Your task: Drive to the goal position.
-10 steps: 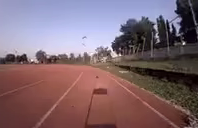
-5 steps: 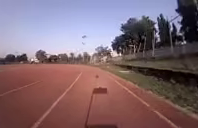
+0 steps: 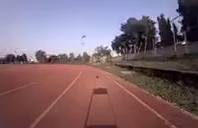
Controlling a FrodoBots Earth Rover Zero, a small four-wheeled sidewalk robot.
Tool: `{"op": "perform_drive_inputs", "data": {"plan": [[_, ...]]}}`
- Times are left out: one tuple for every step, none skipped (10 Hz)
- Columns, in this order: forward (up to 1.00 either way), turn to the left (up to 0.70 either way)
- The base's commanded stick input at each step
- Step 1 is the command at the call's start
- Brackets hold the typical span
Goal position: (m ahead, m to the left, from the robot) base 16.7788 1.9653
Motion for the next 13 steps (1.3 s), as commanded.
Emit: {"op": "perform_drive_inputs", "data": {"plan": [[0.7,0.14],[0.7,0.14],[0.7,0.14],[0.7,0.0],[0.7,0.0],[0.7,0.0],[0.7,0.0],[0.7,0.0],[0.7,0.0],[0.7,0.0],[0.7,0.0],[0.7,0.0],[0.7,0.0]]}}
